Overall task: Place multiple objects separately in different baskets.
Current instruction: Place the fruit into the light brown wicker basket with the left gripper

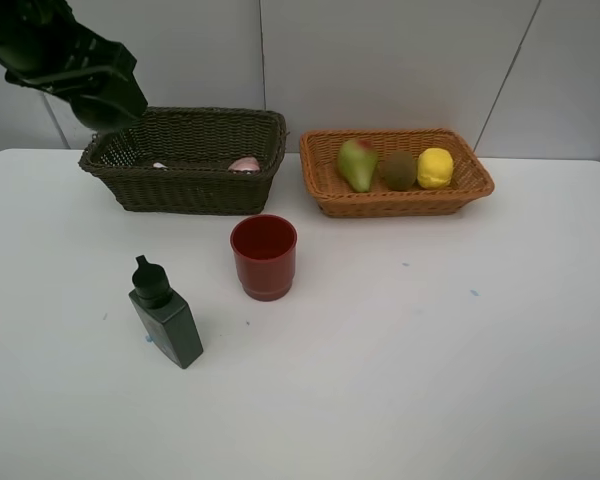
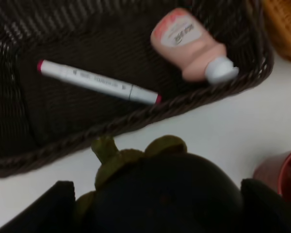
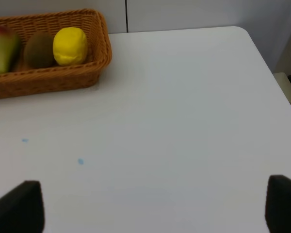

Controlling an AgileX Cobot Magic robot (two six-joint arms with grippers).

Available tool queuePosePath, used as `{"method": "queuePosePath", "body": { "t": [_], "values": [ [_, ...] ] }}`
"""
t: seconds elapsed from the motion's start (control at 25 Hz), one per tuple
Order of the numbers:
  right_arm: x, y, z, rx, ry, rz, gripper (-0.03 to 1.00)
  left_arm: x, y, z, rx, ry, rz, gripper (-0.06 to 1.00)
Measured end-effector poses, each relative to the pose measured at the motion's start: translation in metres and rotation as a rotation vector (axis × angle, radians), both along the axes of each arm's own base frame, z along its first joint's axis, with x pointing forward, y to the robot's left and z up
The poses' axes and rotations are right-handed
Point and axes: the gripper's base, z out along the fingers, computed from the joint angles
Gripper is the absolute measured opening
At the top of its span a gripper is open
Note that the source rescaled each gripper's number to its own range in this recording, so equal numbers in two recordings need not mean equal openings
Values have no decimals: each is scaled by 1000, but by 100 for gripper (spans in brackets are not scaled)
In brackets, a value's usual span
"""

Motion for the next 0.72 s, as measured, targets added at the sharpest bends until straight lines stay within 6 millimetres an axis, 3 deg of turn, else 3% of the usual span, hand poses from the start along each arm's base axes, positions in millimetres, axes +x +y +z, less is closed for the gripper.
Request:
{"method": "queuePosePath", "body": {
  "t": [0.24, 0.72],
  "values": [
    [0, 0, 0, 0, 0, 0, 100, 18, -40, 19, -24, -164, -105, 85],
    [0, 0, 0, 0, 0, 0, 100, 80, -126, -15, -33, -241, -251, 85]
  ]
}}
